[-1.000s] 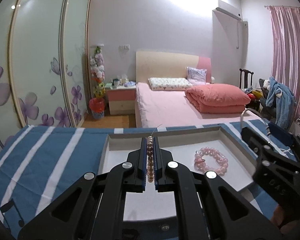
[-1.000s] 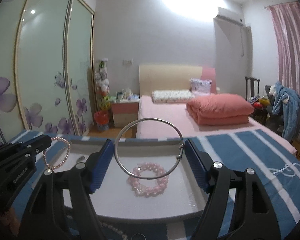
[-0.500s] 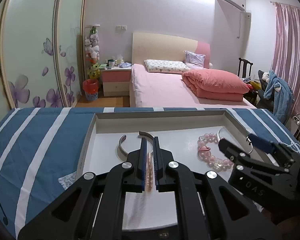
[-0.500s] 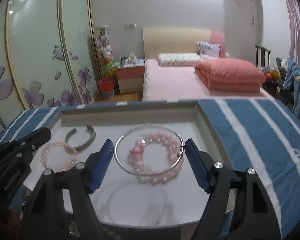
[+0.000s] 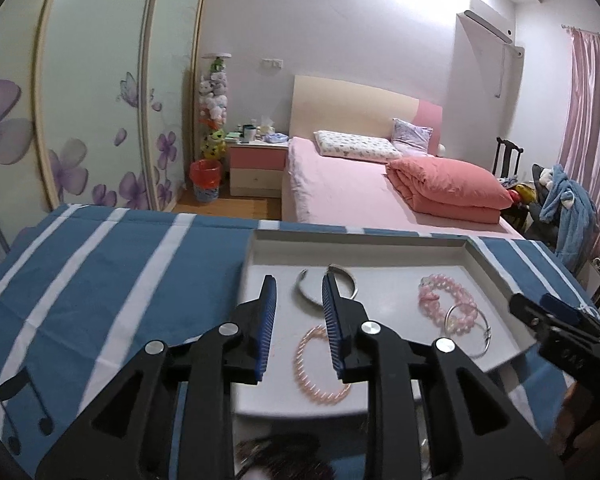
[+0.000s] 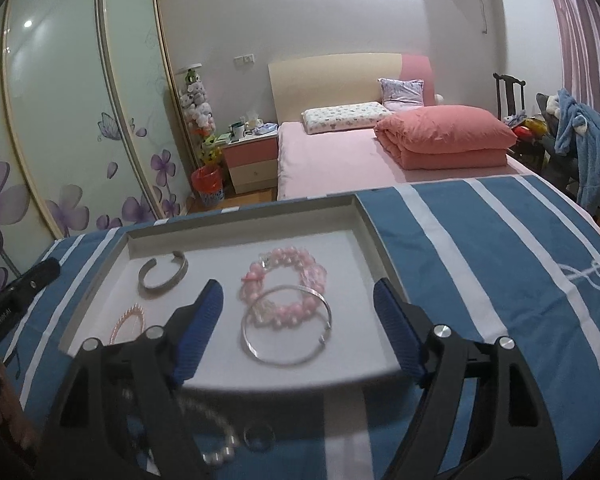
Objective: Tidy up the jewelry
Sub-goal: 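Carry the hoop and pearl bracelet into the grey tray and open both grippers, then move the right gripper to the small dark ring while the left nears dark red beads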
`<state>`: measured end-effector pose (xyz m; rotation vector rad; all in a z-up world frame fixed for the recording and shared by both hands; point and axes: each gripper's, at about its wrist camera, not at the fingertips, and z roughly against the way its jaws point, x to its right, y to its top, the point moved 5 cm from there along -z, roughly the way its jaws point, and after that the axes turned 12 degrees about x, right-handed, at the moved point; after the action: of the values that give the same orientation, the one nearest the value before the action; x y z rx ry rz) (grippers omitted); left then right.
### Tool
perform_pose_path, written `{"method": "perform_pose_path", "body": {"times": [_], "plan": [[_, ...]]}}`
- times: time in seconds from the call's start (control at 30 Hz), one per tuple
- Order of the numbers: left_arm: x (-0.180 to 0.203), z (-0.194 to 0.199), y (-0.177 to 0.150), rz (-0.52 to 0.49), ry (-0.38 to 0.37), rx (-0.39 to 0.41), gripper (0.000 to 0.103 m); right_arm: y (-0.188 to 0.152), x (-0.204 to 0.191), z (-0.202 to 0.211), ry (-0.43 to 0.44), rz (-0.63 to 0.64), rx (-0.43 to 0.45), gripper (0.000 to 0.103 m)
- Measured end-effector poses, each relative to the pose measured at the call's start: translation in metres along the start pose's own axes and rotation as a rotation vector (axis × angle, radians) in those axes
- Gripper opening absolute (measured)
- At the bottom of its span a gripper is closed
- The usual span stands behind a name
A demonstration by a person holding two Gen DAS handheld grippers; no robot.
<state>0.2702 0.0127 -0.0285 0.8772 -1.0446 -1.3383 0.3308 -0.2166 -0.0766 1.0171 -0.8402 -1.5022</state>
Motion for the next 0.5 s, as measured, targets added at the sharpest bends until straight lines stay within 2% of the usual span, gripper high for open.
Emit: {"method": "perform_pose_path", "body": {"times": [0.1,0.23,0.37,0.5], "plan": [[-0.012,0.012,-0.008,-0.001,0.015,-0.014,0.025,-0.008,0.001,0.013,0.006,0.009,-0.019,0.071],[-0.025,0.028,-0.023,0.003,0.03,-0.05,0.025,-0.025,0.001,0.03,0.031,0.037,-0.078,0.06],[-0.037,0.039,-0.037,0.014,0.036,-0.094,0.03,-0.053,-0.005,0.035,0.077,0.088,-0.194,0.048],[-0.044,0.049,-0.048,0.014,0.033,-0.127,0.034,-0.077,-0.018,0.035,0.092,0.17,-0.279,0.041]]}}
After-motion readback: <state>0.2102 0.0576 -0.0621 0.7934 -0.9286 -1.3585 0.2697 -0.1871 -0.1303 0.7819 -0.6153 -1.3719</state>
